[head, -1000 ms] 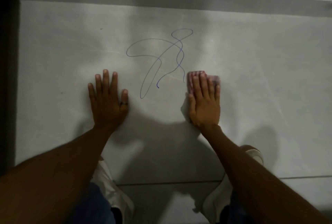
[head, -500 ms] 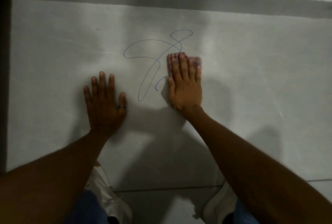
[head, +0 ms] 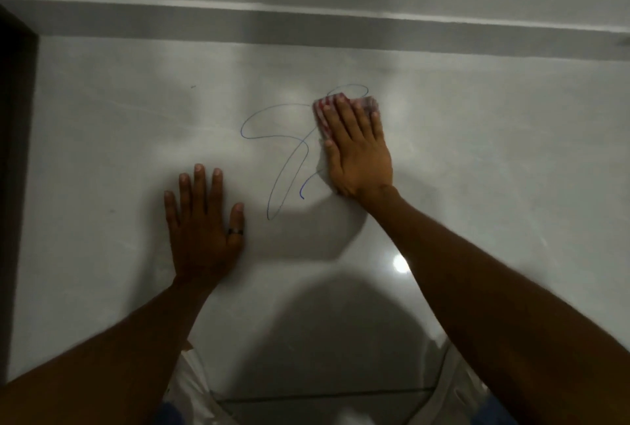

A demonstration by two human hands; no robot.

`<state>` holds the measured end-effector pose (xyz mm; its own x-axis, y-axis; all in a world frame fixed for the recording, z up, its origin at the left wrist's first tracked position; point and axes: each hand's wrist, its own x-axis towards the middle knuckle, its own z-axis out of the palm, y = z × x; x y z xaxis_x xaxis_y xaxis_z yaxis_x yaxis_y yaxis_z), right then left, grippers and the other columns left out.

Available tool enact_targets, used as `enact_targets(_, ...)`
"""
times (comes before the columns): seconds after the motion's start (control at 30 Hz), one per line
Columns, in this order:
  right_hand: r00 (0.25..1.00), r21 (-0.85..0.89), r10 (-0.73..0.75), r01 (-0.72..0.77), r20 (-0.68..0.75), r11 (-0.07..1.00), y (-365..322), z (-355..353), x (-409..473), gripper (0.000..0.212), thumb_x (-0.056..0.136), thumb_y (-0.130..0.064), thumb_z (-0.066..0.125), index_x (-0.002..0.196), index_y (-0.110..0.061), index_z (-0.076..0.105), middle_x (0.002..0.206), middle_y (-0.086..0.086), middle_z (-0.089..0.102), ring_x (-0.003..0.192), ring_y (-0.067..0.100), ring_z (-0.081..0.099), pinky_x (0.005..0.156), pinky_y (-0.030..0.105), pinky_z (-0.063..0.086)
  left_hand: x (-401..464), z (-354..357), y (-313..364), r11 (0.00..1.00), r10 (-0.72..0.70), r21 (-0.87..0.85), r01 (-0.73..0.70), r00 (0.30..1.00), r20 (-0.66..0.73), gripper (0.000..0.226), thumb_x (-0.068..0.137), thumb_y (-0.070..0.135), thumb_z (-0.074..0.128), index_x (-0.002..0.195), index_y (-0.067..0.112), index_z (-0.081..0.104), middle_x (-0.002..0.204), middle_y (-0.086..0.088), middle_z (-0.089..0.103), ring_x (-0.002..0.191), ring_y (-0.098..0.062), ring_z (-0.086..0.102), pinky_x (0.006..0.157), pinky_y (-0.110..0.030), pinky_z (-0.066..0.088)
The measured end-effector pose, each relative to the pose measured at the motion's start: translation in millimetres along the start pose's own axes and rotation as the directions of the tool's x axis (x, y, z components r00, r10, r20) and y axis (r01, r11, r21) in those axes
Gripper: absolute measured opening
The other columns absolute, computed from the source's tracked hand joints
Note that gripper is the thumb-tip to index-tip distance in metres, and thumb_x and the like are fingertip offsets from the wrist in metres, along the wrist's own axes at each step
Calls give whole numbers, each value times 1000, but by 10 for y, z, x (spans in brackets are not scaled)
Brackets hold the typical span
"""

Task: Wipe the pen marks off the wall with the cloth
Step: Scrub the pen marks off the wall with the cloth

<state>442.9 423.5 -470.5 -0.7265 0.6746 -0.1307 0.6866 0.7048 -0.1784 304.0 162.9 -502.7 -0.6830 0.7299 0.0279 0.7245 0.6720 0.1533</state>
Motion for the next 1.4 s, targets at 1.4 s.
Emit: enact_targets(1.4,863,84,-504,504,-18,860,-372,296,-890,62,109,-34,42,169,-25,29,179,6,27,168,29,19,136,59,17,49,-68,15,999,-5,-39,7,999,38,71,107,49,37,171,18,29,179,-15,24,166,-40,21,134,-63,16)
